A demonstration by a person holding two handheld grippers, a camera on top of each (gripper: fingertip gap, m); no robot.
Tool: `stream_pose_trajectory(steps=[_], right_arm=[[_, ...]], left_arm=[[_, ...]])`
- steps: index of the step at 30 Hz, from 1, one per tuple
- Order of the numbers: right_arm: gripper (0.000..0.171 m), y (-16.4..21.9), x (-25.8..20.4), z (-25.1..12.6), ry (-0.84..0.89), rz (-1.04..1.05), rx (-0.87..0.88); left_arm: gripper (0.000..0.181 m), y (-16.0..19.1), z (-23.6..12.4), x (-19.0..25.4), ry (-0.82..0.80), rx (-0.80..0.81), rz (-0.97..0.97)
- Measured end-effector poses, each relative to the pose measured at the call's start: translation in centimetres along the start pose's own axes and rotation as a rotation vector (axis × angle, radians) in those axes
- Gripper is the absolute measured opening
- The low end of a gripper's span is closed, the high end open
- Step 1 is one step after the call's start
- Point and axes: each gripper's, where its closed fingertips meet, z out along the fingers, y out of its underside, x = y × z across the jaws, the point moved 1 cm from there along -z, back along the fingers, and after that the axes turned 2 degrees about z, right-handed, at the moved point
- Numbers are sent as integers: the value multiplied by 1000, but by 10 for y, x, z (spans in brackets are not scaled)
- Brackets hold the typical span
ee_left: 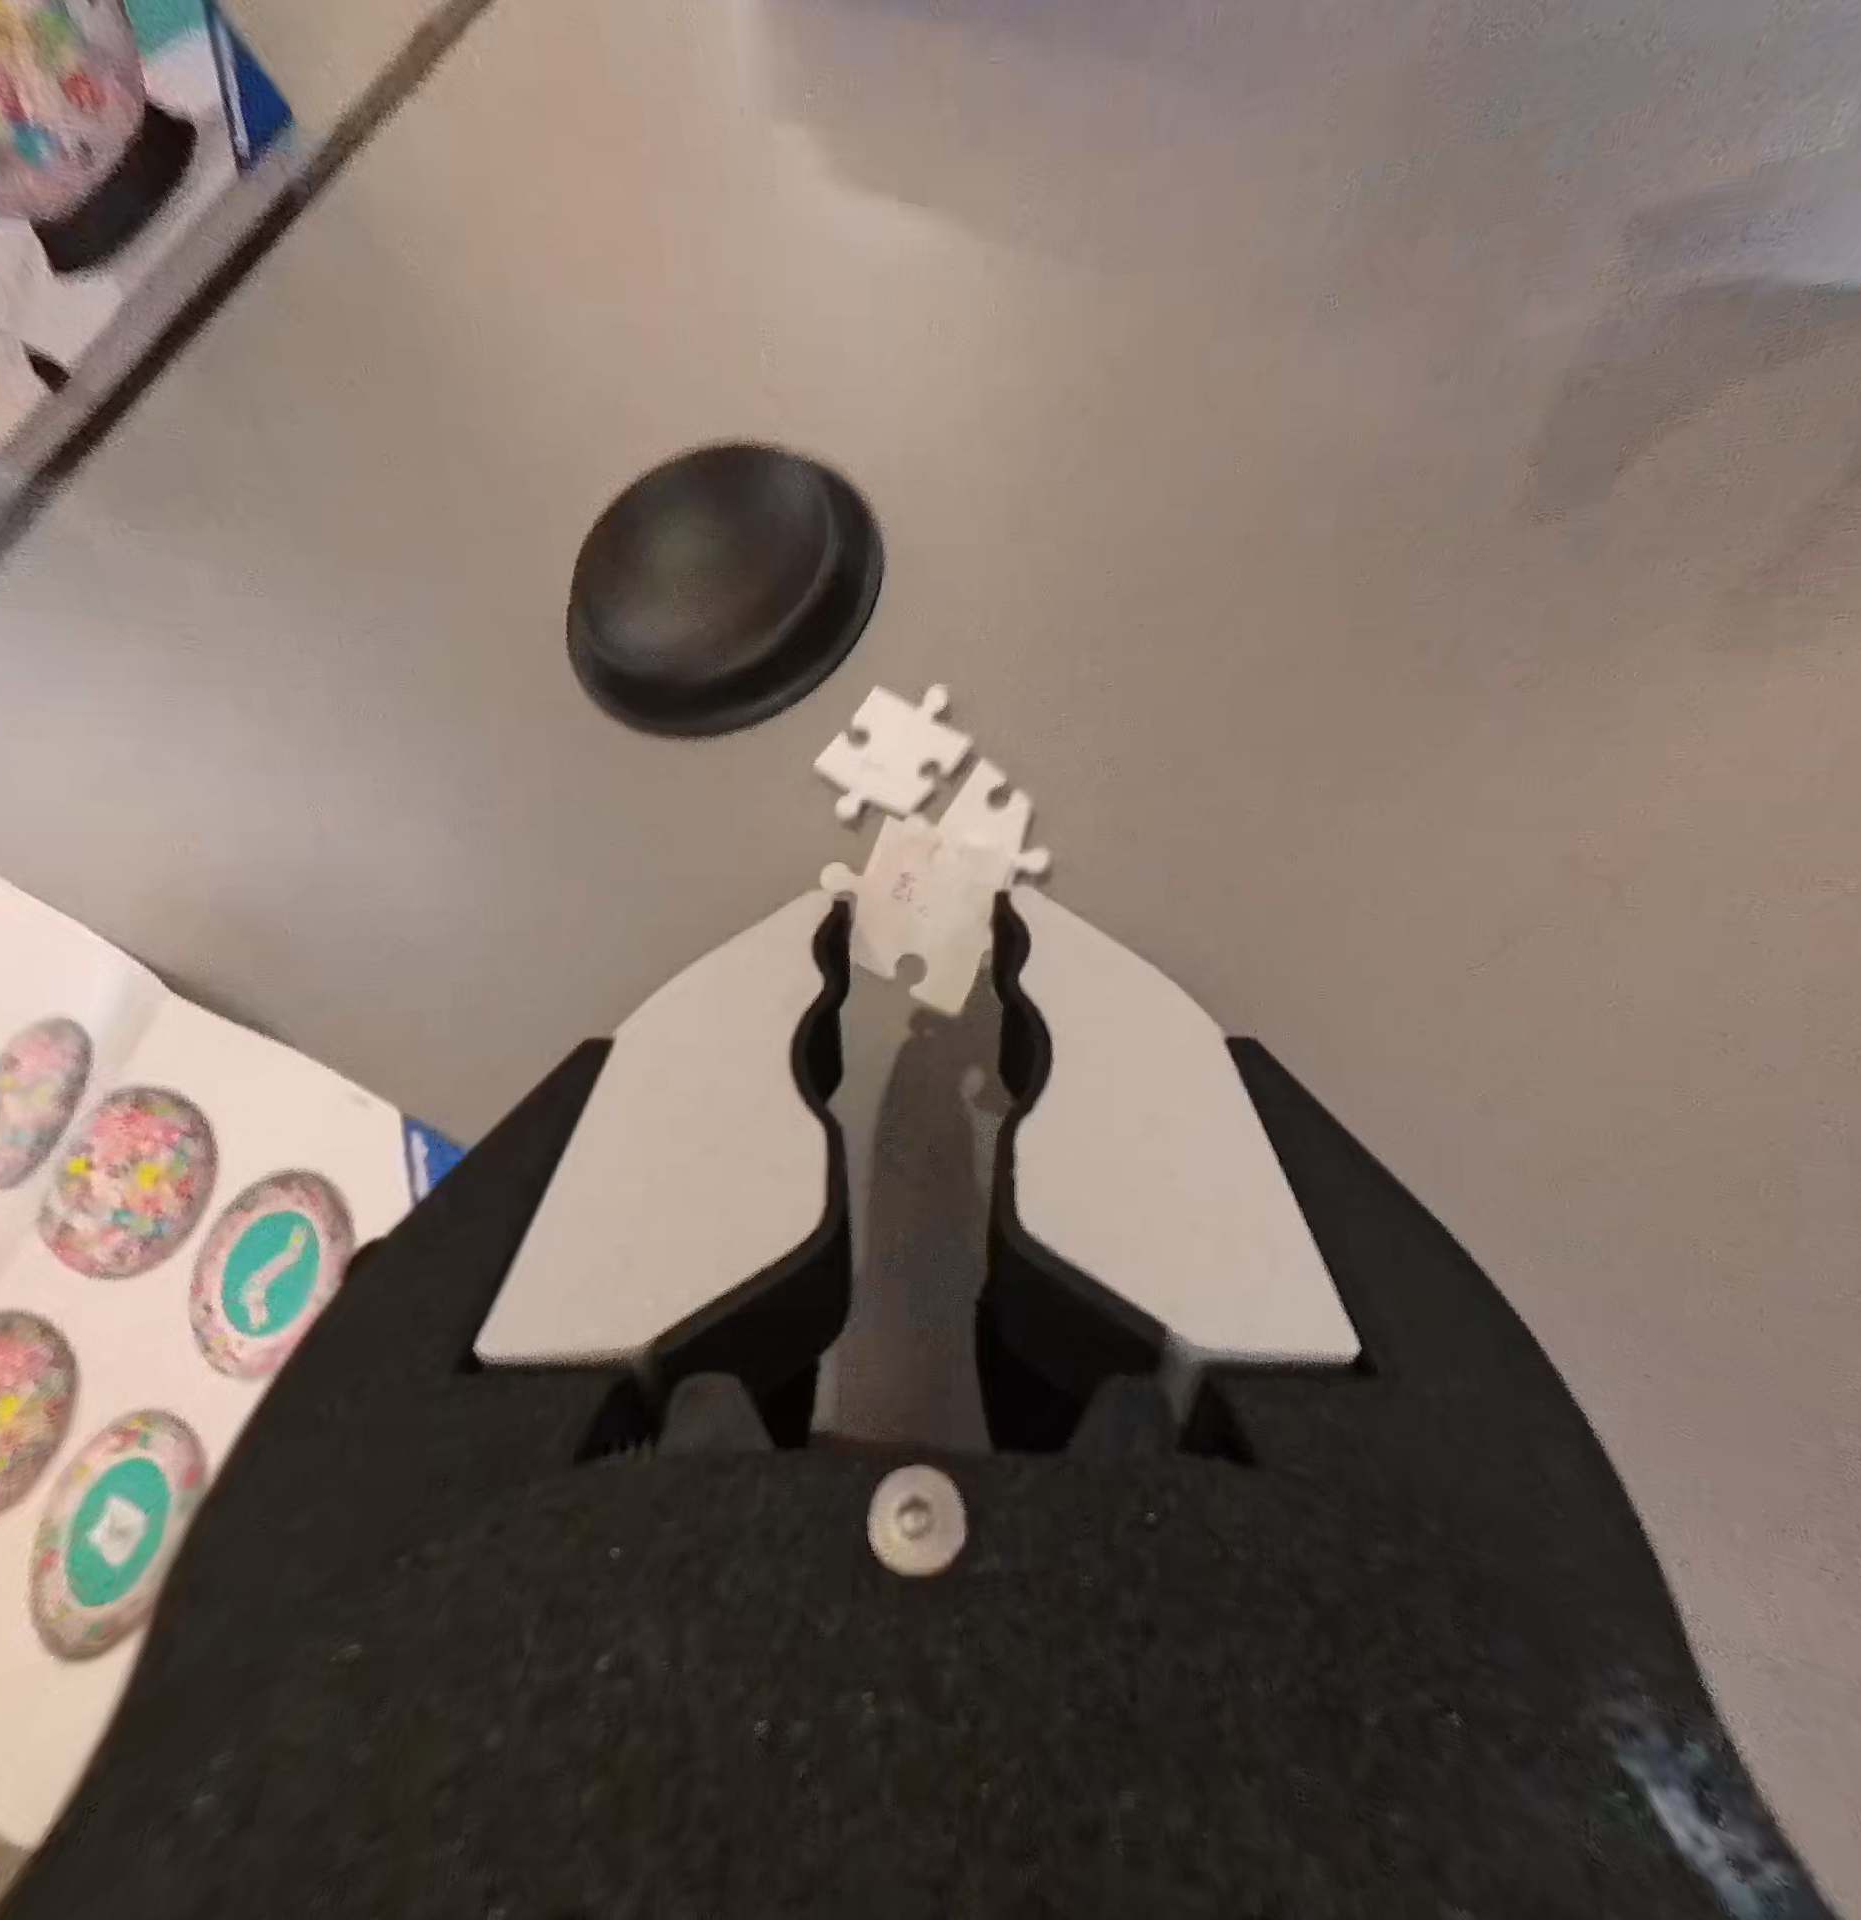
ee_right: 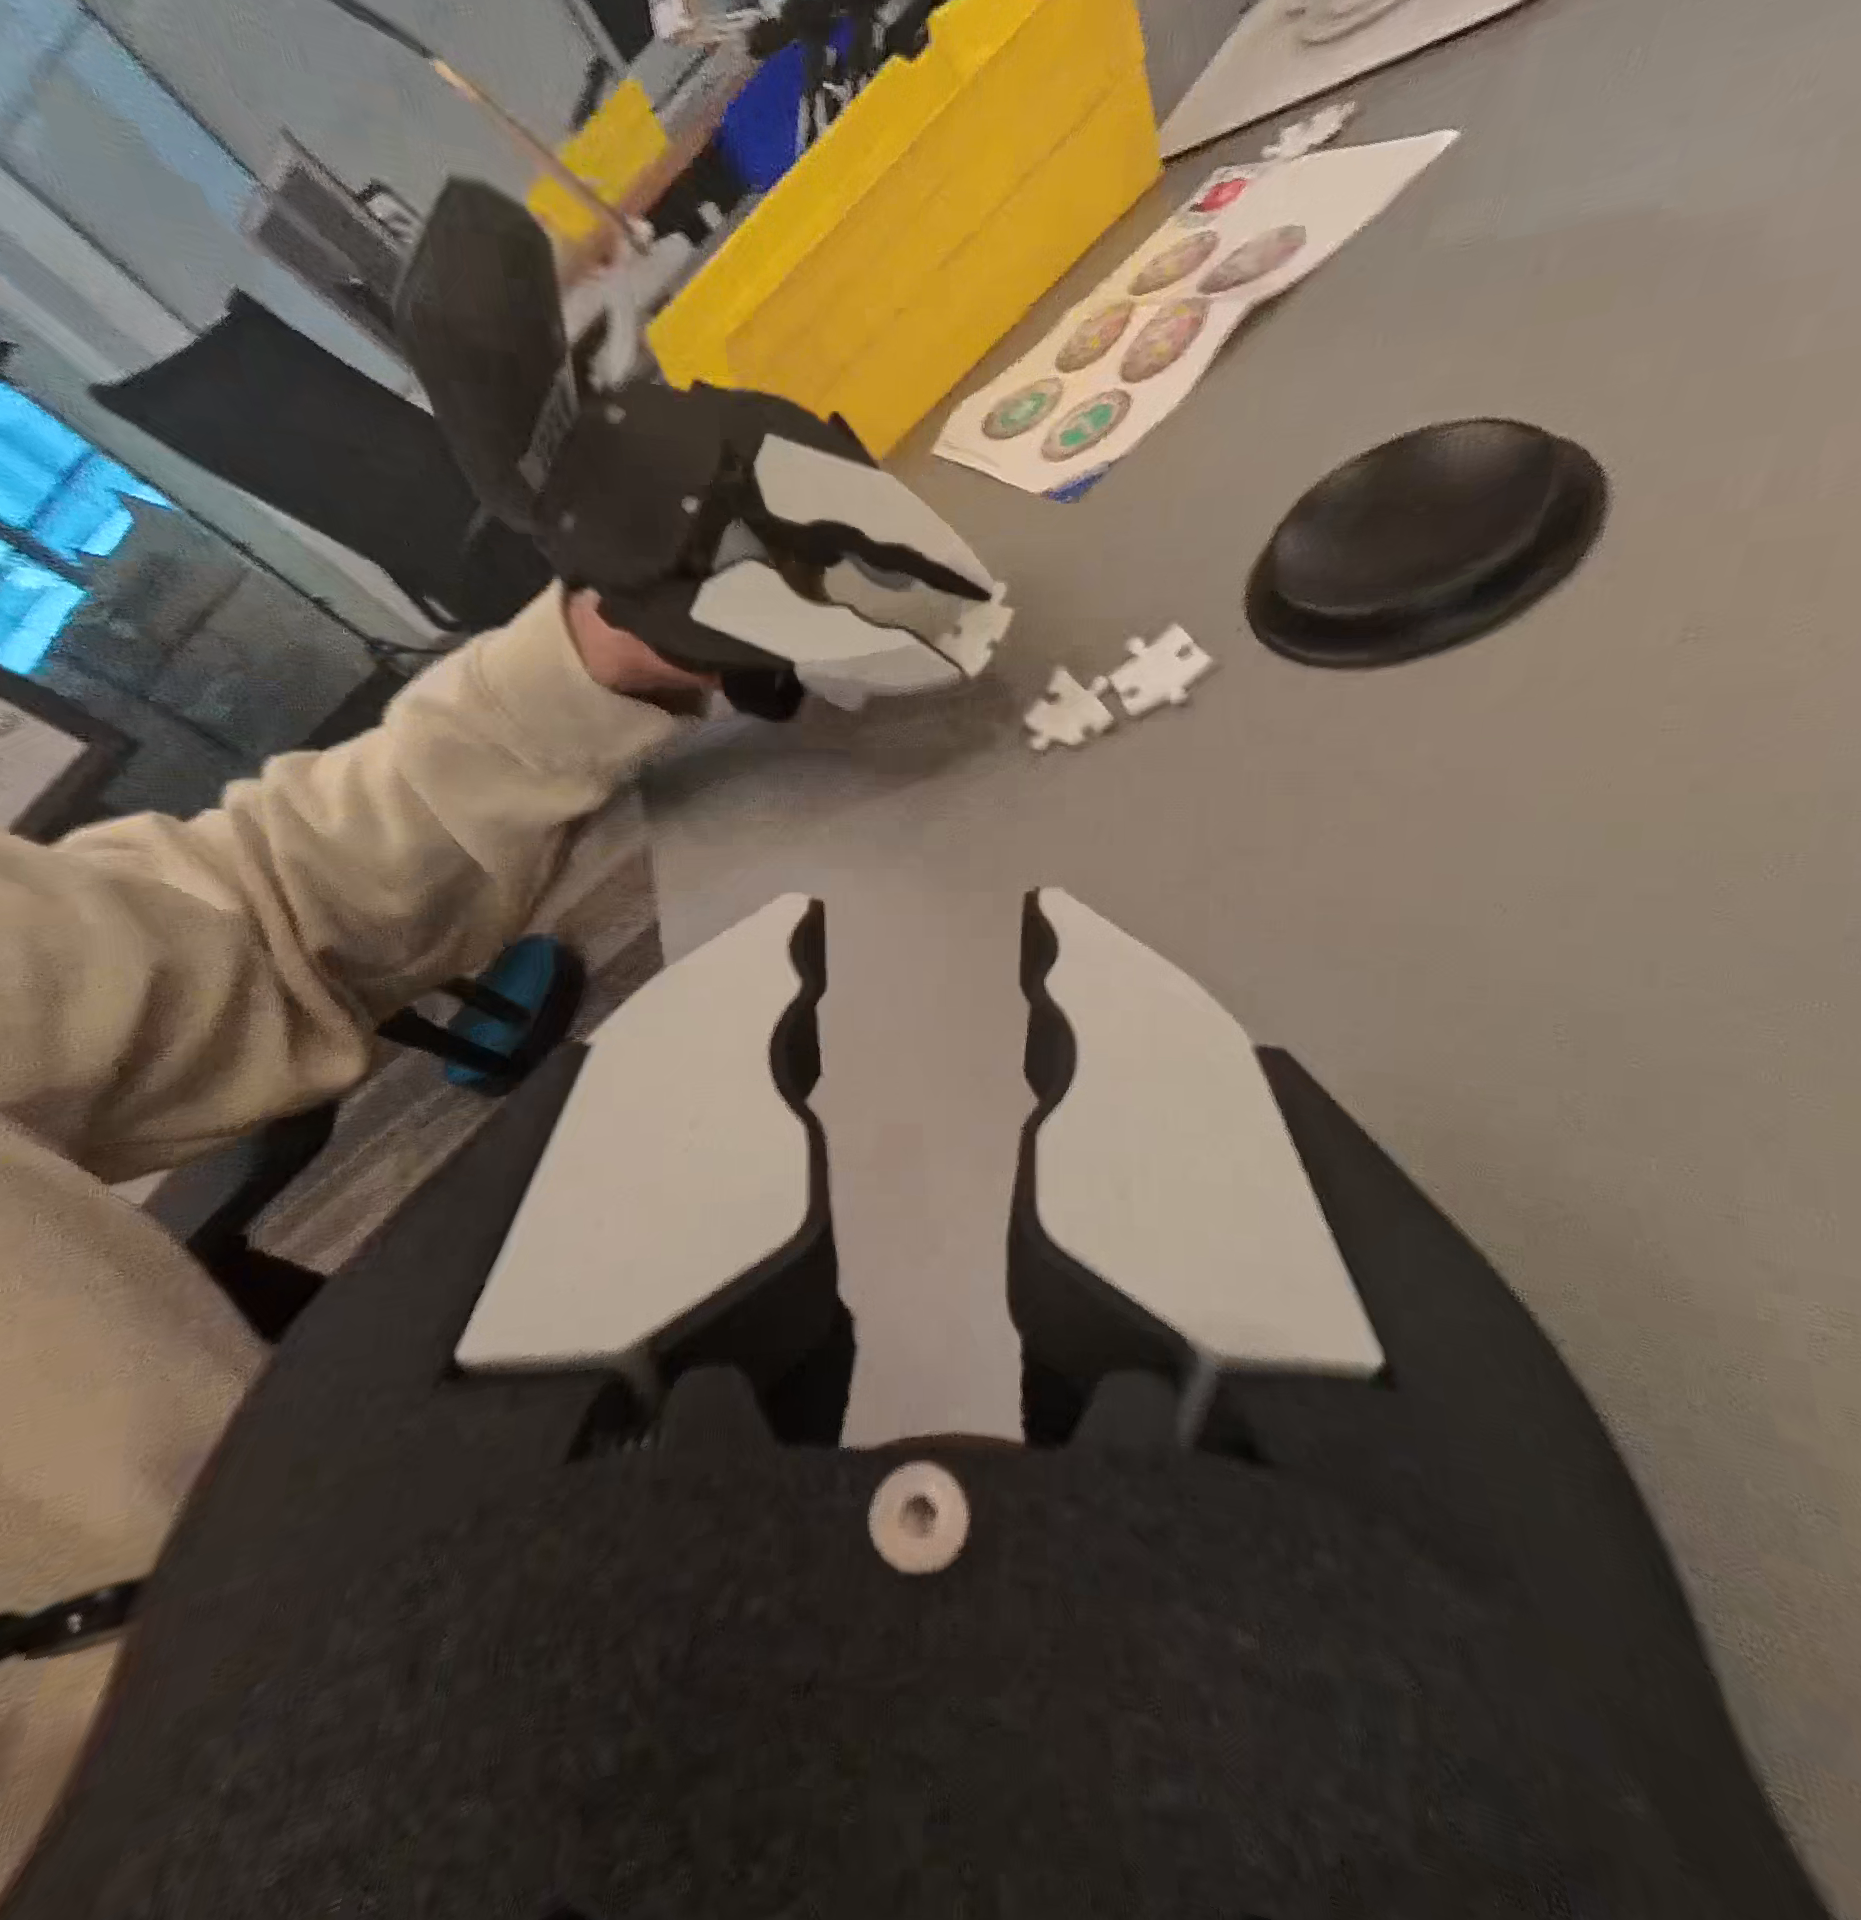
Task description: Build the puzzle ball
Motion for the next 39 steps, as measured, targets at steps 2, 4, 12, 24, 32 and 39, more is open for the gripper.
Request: stream_pose_trajectory(steps=[2, 4, 12, 24, 32, 39], right_arm=[[38, -16, -7, 19, -105, 33, 17], [41, -28, -11, 35, -210, 105, 18], [2, -42, -11, 52, -378, 181, -74], [2, -96, 218, -270, 897, -24, -183], [49, -48, 285, -238, 984, 1, -412], [25, -81, 130, -159, 852, -293, -20]], left_arm=[[25, -29, -7, 15, -29, 64, 98], [25, -59, -12, 28, -41, 116, 167], [6, -132, -9, 46, 9, 281, 249], [64, 1, 25, -8, -75, -173, -41], [52, 10, 37, 2, 34, -196, -144], [17, 5, 38, 20, 70, -157, -69]])
